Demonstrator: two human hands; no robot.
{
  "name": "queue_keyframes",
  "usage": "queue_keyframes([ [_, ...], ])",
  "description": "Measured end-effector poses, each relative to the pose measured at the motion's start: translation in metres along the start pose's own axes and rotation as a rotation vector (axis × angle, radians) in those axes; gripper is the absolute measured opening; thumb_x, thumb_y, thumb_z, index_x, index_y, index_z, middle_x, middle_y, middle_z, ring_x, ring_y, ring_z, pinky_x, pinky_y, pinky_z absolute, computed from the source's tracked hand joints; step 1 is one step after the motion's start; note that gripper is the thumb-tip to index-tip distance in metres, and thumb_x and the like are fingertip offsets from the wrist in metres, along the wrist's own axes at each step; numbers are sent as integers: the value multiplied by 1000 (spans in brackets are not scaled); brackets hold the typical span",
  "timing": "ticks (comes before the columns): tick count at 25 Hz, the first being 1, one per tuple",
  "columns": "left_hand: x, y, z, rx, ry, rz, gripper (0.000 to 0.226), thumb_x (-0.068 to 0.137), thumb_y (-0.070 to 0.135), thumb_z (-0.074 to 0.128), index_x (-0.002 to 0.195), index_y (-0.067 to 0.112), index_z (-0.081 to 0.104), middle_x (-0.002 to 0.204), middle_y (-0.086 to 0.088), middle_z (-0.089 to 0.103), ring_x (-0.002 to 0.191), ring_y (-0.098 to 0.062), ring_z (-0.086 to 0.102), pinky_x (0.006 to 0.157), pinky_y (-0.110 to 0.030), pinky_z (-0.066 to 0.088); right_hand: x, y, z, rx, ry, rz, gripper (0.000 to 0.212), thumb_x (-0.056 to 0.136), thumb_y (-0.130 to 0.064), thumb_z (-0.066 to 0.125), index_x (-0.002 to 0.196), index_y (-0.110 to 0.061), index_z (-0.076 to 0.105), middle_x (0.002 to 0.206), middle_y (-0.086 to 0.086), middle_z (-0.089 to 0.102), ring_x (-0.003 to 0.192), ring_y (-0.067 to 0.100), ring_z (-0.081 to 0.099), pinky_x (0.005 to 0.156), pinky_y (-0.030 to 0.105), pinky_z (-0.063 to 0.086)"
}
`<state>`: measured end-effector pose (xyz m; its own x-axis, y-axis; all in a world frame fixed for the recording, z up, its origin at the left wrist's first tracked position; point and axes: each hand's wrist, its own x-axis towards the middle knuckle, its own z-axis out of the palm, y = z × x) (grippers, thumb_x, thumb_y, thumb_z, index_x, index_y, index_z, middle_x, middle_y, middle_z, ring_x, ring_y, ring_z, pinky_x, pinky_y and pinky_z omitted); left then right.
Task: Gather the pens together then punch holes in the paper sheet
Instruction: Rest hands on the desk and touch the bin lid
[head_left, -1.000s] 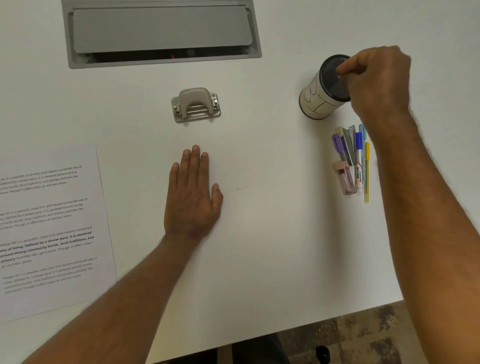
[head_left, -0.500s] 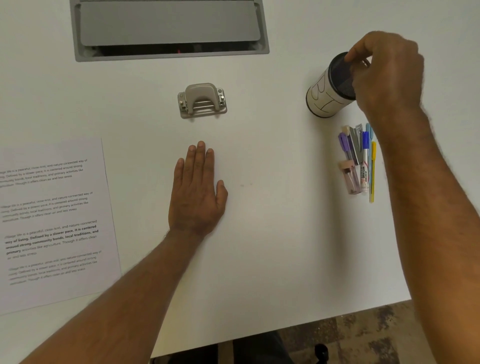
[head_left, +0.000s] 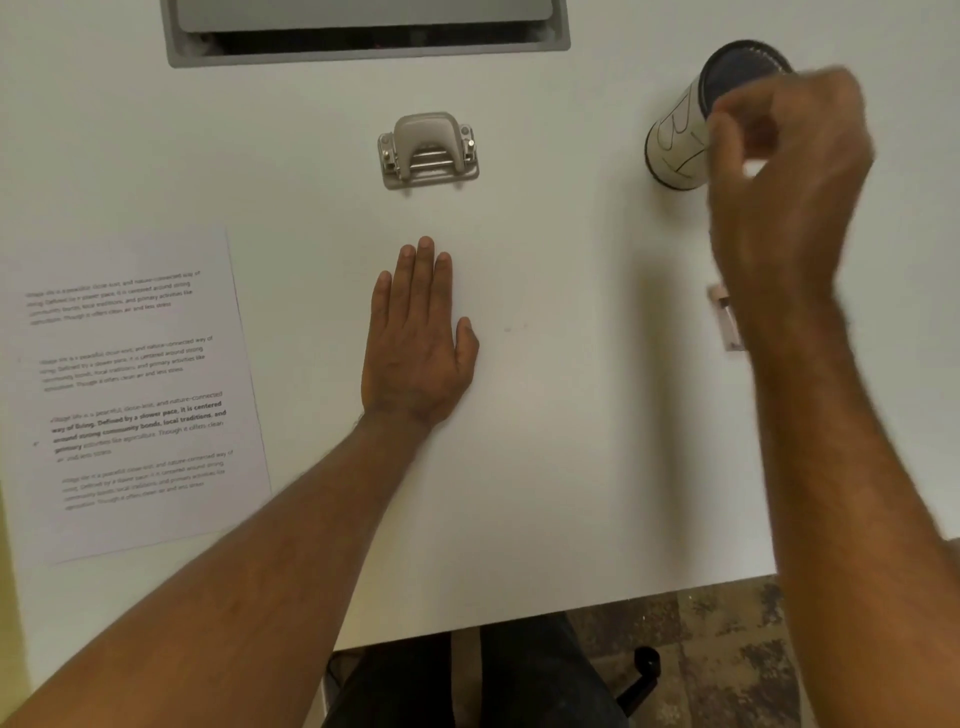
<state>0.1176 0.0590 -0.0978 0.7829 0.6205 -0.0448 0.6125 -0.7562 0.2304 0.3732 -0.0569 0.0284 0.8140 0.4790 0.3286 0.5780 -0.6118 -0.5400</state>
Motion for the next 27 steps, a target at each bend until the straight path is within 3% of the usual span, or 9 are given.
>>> queue_keyframes([
  [3,0,0,0,-4,-5,1,68,103,32,38,163,4,20,173,-15,14,161,-29,12,130,-49,16,-81,-17,26,155,-120,162,16,98,-15,63,105,-15,76,106,8,67,88,11,64,83,36,59],
  [5,0,0,1,-6,0,1,68,102,32,38,163,4,21,173,-15,15,161,-29,12,130,-49,16,-137,-24,44,167,-253,236,24,99,-14,65,120,-11,75,116,10,66,105,20,64,94,40,57],
  [8,0,-1,1,-9,2,0,69,102,33,38,163,5,20,173,-14,14,161,-29,12,130,-49,15,-197,-27,61,-163,-414,158,44,105,-30,59,146,-13,58,142,12,57,128,32,50,105,44,49],
  [12,-1,-2,2,-8,-5,5,68,103,34,35,163,5,18,173,-14,13,162,-28,10,131,-48,15,-218,-36,76,-379,-396,81,53,108,-42,47,155,-16,47,155,12,49,136,32,43,109,49,43],
  [15,-1,-2,3,-1,-10,7,69,104,35,34,164,6,17,173,-14,12,162,-28,9,131,-48,14,-218,-36,81,-317,-384,55,48,108,-43,47,152,-25,52,154,8,49,136,30,42,110,48,40],
  [19,0,-2,3,1,-7,5,69,103,35,33,164,6,17,173,-14,12,162,-28,10,131,-48,14,-206,-30,83,-45,-281,302,40,99,-45,65,137,-33,66,139,-4,56,129,18,45,105,38,39],
  [27,-1,-3,4,10,-19,1,69,105,37,30,164,7,13,174,-12,9,162,-27,7,131,-47,12,-187,-36,92,-5,-246,415,28,87,-53,77,111,-41,77,115,-13,58,114,11,48,96,29,33],
])
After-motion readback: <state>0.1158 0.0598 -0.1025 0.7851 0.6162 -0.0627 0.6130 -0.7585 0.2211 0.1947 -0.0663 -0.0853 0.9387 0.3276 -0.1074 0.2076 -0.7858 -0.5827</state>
